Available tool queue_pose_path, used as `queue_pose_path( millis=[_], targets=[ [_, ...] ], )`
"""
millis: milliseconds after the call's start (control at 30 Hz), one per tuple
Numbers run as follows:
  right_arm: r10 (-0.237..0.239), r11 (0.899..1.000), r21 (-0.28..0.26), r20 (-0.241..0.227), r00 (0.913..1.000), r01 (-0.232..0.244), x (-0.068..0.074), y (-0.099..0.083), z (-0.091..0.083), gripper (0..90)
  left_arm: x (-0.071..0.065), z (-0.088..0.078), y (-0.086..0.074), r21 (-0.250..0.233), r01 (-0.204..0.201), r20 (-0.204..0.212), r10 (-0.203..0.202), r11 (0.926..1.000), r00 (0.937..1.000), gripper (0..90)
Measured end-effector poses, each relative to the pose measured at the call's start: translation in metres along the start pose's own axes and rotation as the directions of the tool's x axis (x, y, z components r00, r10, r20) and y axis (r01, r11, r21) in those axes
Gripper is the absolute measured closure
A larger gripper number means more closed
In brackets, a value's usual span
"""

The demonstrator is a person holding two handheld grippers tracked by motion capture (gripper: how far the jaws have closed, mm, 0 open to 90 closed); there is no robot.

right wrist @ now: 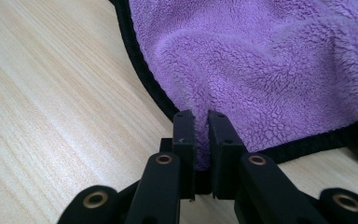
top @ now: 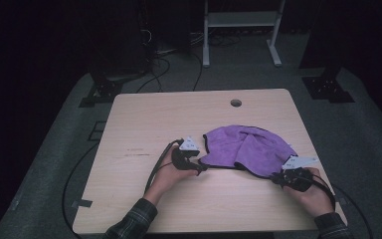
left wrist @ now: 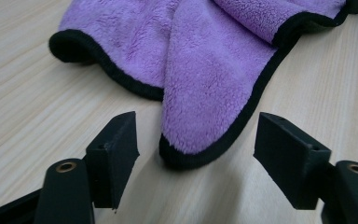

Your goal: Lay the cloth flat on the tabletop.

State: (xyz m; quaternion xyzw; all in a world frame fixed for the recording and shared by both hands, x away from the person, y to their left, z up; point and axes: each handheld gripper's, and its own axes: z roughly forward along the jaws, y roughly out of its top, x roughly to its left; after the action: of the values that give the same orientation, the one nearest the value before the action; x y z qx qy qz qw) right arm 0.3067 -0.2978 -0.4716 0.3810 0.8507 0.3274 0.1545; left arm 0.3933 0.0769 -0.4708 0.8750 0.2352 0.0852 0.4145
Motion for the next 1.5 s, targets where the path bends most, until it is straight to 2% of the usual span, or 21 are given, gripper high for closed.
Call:
queue_pose_path(
  millis=[233, 367, 433, 500, 533, 600, 700, 867, 933, 967, 1033, 1067, 1100, 1133, 1233, 1267, 1300, 1333, 1367, 1467, 1500],
  targets=[
    [0.001, 1.0, 0.002, -0.006, 1.0, -0.001, 0.0, 0.0, 0.0, 82.0, 0.001, 0.01, -0.001, 0.023, -0.011, 0.013, 0.01, 0.9997, 0.9999, 35.7],
    [0.001, 1.0, 0.005, -0.008, 1.0, -0.001, -0.001, 0.0, 0.0, 82.0, -0.001, 0.013, 0.002, 0.029, -0.036, 0.001, 0.036, 0.9989, 0.9994, 49.1],
    [0.002, 1.0, 0.005, -0.008, 1.0, -0.001, -0.001, 0.0, 0.0, 82.0, -0.002, 0.013, 0.002, 0.032, -0.029, -0.011, 0.03, 0.9991, 0.9995, 59.8],
    [0.002, 1.0, 0.005, -0.009, 1.0, -0.002, -0.001, 0.0, 0.0, 82.0, -0.002, 0.012, 0.003, 0.035, -0.009, -0.001, 0.009, 0.9993, 1.0, 70.5],
    [0.002, 1.0, 0.005, -0.008, 1.0, -0.002, -0.001, 0.0, 0.0, 82.0, -0.001, 0.01, 0.002, 0.036, 0.027, 0.009, -0.028, 0.999, 0.9996, 74.7],
    [-0.002, 1.0, 0.003, -0.004, 1.0, 0.002, 0.0, 0.0, 0.0, 82.2, -0.001, 0.009, 0.001, 0.035, 0.037, 0.014, -0.037, 0.9987, 0.9992, 80.6],
    [-0.001, 1.0, 0.005, -0.002, 1.0, 0.001, 0.001, 0.001, 0.0, 82.5, -0.001, 0.002, 0.002, 0.014, 0.09, 0.029, -0.091, 0.9958, 0.9955, 83.0],
    [0.004, 1.0, 0.009, -0.003, 1.0, -0.004, 0.0, 0.002, -0.002, 83.6, 0.001, -0.012, 0.005, -0.02, 0.112, 0.036, -0.111, 0.9935, 0.9931, 83.7],
    [0.008, 1.0, -0.002, -0.004, 1.0, -0.008, 0.0, 0.003, -0.004, 83.8, 0.005, -0.024, 0.005, -0.051, 0.153, 0.041, -0.151, 0.9869, 0.9877, 83.9],
    [0.011, 1.0, -0.012, -0.005, 0.9999, -0.011, -0.001, 0.004, -0.006, 84.0, 0.005, -0.024, 0.005, -0.051, 0.153, 0.041, -0.151, 0.9869, 0.9877, 84.0],
    [0.017, 0.999, -0.033, -0.001, 0.9999, -0.017, -0.002, 0.007, -0.01, 84.2, 0.01, -0.038, 0.004, -0.08, 0.196, 0.048, -0.192, 0.9773, 0.9801, 84.2],
    [0.013, 0.999, -0.044, 0.002, 0.9999, -0.012, -0.003, 0.009, -0.012, 84.4, 0.01, -0.038, 0.004, -0.08, 0.196, 0.048, -0.192, 0.9773, 0.9801, 84.2],
    [0.019, 0.998, -0.053, 0.002, 0.9998, -0.019, -0.003, 0.01, -0.014, 84.5, 0.013, -0.047, 0.003, -0.103, 0.211, 0.043, -0.207, 0.972, 0.9773, 84.2],
    [0.019, 0.998, -0.053, 0.002, 0.9998, -0.019, -0.003, 0.01, -0.014, 84.5, 0.013, -0.047, 0.003, -0.103, 0.211, 0.043, -0.207, 0.972, 0.9773, 84.2],
    [0.028, 0.995, -0.1, -0.009, 0.9996, -0.029, -0.008, 0.02, -0.02, 84.6, 0.02, -0.069, 0.001, -0.139, 0.221, 0.019, -0.221, 0.9652, 0.9751, 84.3],
    [0.031, 0.993, -0.115, -0.01, 0.9995, -0.031, -0.009, 0.023, -0.022, 84.7, 0.02, -0.069, 0.001, -0.139, 0.221, 0.019, -0.221, 0.9652, 0.9751, 84.3],
    [0.031, 0.991, -0.128, -0.009, 0.9995, -0.032, -0.01, 0.027, -0.023, 84.7, 0.024, -0.081, 0.001, -0.164, 0.23, 0.011, -0.231, 0.9594, 0.9729, 84.4],
    [0.029, 0.99, -0.141, -0.008, 0.9995, -0.03, -0.011, 0.031, -0.025, 84.7, 0.024, -0.081, 0.001, -0.164, 0.23, 0.011, -0.231, 0.9594, 0.9729, 84.5],
    [0.027, 0.988, -0.154, -0.006, 0.9996, -0.028, -0.012, 0.035, -0.026, 84.8, 0.027, -0.091, 0.001, -0.186, 0.232, 0.0, -0.237, 0.9546, 0.9716, 84.5],
    [0.022, 0.984, -0.176, -0.001, 0.9998, -0.022, -0.014, 0.043, -0.028, 84.9, 0.03, -0.101, 0.001, -0.202, 0.232, -0.017, -0.241, 0.9515, 0.9705, 84.6],
    [0.019, 0.98, -0.199, 0.005, 0.9998, -0.018, -0.017, 0.052, -0.029, 84.9, 0.034, -0.11, -0.001, -0.221, 0.242, -0.029, -0.254, 0.9447, 0.9667, 84.6]
  ],
)
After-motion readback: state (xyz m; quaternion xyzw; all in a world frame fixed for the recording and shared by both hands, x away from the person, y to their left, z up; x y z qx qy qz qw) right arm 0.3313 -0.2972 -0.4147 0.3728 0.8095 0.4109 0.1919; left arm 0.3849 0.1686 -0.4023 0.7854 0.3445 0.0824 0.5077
